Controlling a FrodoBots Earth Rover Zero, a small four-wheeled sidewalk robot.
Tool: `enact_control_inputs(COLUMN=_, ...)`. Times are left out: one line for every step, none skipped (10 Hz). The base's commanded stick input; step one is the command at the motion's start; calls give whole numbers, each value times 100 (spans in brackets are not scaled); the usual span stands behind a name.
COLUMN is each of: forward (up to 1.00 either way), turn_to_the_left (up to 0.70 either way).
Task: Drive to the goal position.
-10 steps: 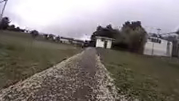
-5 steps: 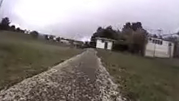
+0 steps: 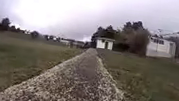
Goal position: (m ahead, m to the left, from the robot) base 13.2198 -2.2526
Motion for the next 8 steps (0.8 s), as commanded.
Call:
enact_control_inputs(forward=70, turn_to_the_left=0)
enact_control_inputs(forward=70, turn_to_the_left=0)
enact_control_inputs(forward=70, turn_to_the_left=0)
enact_control_inputs(forward=70, turn_to_the_left=0)
enact_control_inputs(forward=70, turn_to_the_left=-25)
enact_control_inputs(forward=70, turn_to_the_left=-32)
enact_control_inputs(forward=70, turn_to_the_left=-31)
enact_control_inputs(forward=70, turn_to_the_left=0)
